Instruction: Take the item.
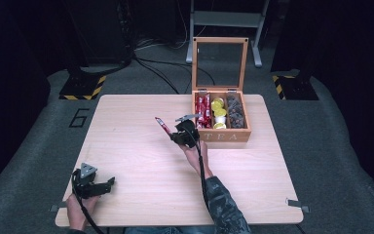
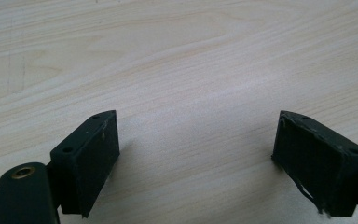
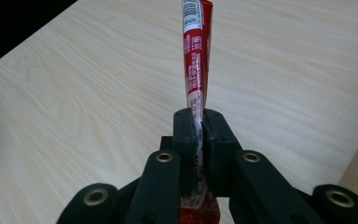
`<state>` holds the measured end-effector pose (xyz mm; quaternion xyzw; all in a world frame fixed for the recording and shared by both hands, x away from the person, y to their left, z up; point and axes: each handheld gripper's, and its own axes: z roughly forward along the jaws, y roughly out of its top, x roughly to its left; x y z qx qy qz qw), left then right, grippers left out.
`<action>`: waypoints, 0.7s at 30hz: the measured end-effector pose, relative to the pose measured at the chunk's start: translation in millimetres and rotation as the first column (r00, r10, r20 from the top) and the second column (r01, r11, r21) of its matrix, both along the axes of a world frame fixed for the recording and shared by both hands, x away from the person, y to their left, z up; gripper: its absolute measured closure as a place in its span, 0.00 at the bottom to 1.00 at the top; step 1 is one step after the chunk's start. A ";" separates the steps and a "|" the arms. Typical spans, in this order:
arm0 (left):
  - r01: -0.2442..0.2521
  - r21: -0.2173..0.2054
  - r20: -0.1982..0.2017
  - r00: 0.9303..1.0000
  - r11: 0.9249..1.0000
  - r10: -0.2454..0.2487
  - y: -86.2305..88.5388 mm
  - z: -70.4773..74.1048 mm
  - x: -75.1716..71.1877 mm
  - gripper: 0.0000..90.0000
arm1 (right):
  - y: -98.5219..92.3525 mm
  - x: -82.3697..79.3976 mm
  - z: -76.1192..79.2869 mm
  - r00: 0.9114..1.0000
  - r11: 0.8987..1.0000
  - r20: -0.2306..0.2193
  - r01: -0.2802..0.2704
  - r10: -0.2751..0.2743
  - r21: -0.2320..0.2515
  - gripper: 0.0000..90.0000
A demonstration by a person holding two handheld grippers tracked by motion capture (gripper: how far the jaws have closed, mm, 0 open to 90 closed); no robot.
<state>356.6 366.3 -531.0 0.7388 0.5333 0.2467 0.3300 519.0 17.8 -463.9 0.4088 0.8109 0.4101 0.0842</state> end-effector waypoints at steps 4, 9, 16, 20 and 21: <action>0.000 0.000 0.000 1.000 1.000 0.000 0.0 0.0 0.0 0.16 | 5.7 0.4 -8.8 1.000 1.000 -0.024 -0.005 0.004 -0.012 0.94; 0.000 0.000 0.000 1.000 1.000 0.000 0.0 0.0 0.0 0.16 | 10.4 1.3 -19.3 0.999 0.999 -0.050 0.001 -0.003 -0.038 0.94; -0.001 0.000 0.002 1.000 1.000 0.001 -0.2 -0.1 -0.1 0.16 | 13.1 2.5 -27.8 0.998 0.997 -0.059 -0.017 0.013 -0.072 0.94; -0.001 0.001 0.001 1.000 1.000 0.001 -0.2 0.0 -0.1 0.16 | 15.8 2.2 -30.1 0.998 0.996 -0.062 -0.027 0.021 -0.089 0.94; -0.001 0.001 0.001 1.000 1.000 0.001 -0.2 0.0 -0.1 0.16 | 16.3 2.3 -30.8 0.998 0.996 -0.065 -0.026 0.020 -0.091 0.94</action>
